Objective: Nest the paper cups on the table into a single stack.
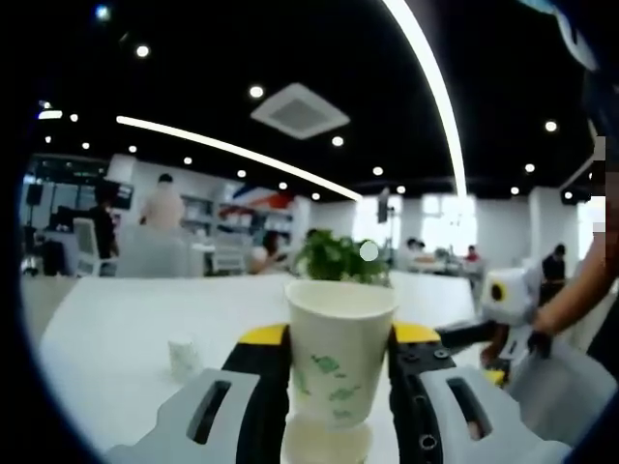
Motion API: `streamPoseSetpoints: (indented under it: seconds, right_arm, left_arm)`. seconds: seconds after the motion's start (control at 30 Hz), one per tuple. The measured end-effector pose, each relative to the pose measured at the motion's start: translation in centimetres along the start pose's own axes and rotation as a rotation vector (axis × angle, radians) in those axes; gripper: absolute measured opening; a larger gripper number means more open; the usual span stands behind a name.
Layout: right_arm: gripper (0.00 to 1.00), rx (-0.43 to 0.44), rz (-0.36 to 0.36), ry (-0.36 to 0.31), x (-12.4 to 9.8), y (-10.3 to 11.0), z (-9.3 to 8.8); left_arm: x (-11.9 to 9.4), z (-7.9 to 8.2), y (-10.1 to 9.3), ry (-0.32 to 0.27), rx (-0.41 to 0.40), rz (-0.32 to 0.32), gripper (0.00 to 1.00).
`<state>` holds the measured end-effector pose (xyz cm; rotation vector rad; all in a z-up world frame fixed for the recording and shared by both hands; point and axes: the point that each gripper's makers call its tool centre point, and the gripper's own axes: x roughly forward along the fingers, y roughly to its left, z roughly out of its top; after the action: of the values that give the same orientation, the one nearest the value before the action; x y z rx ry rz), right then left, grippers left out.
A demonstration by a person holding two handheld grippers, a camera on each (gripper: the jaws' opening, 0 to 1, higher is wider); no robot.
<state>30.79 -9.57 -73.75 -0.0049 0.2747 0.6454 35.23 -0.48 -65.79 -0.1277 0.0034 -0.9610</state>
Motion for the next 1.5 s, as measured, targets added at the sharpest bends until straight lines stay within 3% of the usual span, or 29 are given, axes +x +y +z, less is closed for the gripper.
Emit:
streamPoseSetpoints:
  seconds: [0.93, 1.13, 1.23, 1.5]
  right_arm:
    - [0.99, 0.008, 0.001, -0.003, 0.0, 0.0, 0.0]
    - [0.98, 0.007, 0.000, -0.003, 0.0, 0.0, 0.0]
    - [0.98, 0.007, 0.001, -0.001, 0.0, 0.0, -0.1]
    - [0.98, 0.009, 0.002, -0.001, 0.0, 0.0, -0.1]
  left_arm:
    - [-0.4, -5.7, 1.1, 0.101, -0.007, 0.057, 0.40]
    - [-0.8, -6.8, 1.1, 0.147, 0.017, 0.062, 0.40]
    - [-1.1, -8.1, 1.5, 0.210, 0.028, 0.083, 0.41]
    - [-1.4, -8.3, 1.4, 0.227, 0.044, 0.079, 0.44]
